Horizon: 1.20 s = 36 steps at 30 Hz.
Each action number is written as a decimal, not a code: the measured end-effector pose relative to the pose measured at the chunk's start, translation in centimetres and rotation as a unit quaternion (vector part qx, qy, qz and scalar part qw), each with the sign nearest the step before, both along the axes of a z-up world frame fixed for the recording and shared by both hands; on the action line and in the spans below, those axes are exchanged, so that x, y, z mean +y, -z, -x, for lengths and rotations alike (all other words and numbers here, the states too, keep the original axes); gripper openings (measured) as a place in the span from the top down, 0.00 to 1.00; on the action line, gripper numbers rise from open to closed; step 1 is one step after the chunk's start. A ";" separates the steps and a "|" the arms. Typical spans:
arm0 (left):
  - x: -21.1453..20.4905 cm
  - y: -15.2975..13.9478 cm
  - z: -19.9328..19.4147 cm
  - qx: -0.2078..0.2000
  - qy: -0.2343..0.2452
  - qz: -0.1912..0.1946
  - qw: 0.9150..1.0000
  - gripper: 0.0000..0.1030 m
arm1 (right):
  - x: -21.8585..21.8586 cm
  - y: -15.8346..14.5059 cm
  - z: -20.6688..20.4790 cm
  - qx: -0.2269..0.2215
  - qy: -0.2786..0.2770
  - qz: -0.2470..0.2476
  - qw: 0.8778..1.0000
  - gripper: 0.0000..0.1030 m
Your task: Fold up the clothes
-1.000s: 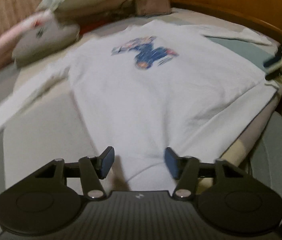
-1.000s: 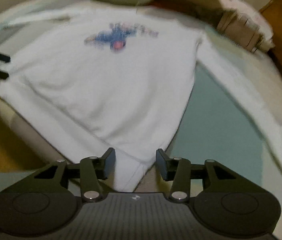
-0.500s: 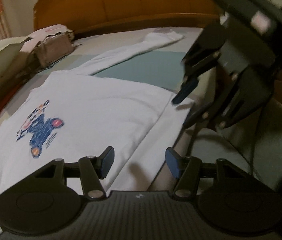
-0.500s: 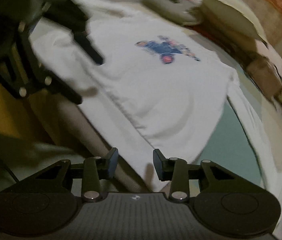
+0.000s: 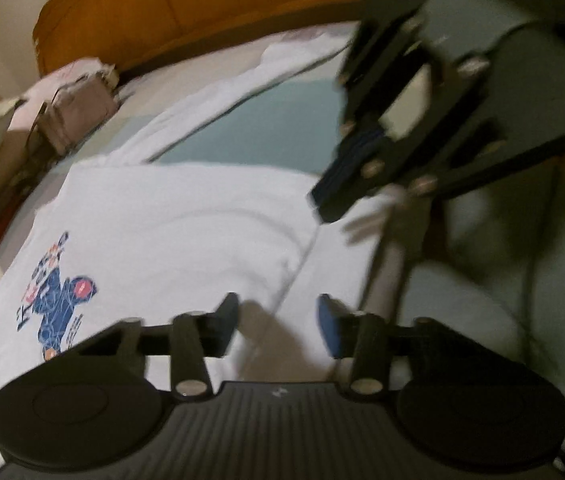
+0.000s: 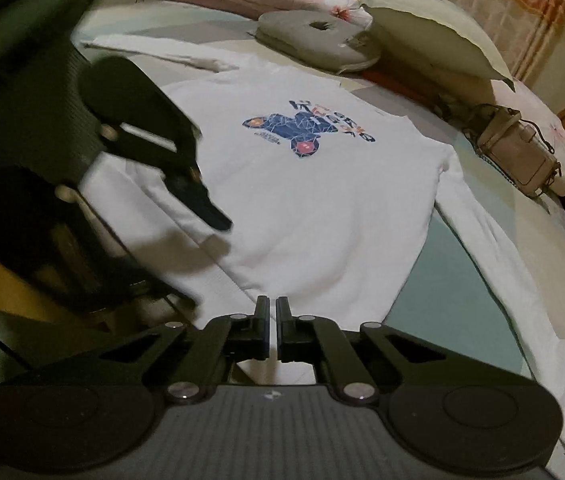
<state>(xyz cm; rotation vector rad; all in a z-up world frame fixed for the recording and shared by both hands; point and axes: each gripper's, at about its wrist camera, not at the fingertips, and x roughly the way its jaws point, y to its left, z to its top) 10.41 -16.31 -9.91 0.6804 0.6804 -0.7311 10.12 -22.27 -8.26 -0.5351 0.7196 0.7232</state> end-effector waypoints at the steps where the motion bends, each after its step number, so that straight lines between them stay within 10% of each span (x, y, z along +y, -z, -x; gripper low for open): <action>1: 0.2 -0.1 -0.3 0.006 -0.003 0.004 1.000 0.62 | -0.1 -0.1 0.1 0.008 -0.007 -0.004 1.000 0.94; 8: 0.5 -1.3 0.9 0.005 0.033 -0.018 0.999 0.57 | 1.4 2.6 1.7 -0.006 -0.087 0.087 0.992 0.71; 11: 0.4 -1.8 1.1 0.007 0.038 -0.018 0.999 0.57 | 2.3 3.9 2.1 -0.025 -0.121 0.135 0.983 0.73; 13: 0.1 -1.8 1.4 0.004 0.040 -0.020 0.999 0.56 | 2.3 3.3 1.7 -0.016 -0.118 0.119 0.986 0.95; 18: -1.0 -0.9 2.2 -0.004 0.069 -0.037 0.997 0.46 | 1.2 1.5 0.8 -0.025 -0.090 0.076 0.993 0.96; 22: -1.6 -0.4 1.0 -0.014 0.048 -0.049 0.998 0.99 | 0.7 1.1 0.7 -0.021 -0.080 0.056 0.995 0.96; 36: 0.3 -2.7 -2.0 0.028 -0.005 0.015 0.999 1.00 | 3.3 2.9 1.6 -0.001 -0.126 0.032 0.992 0.78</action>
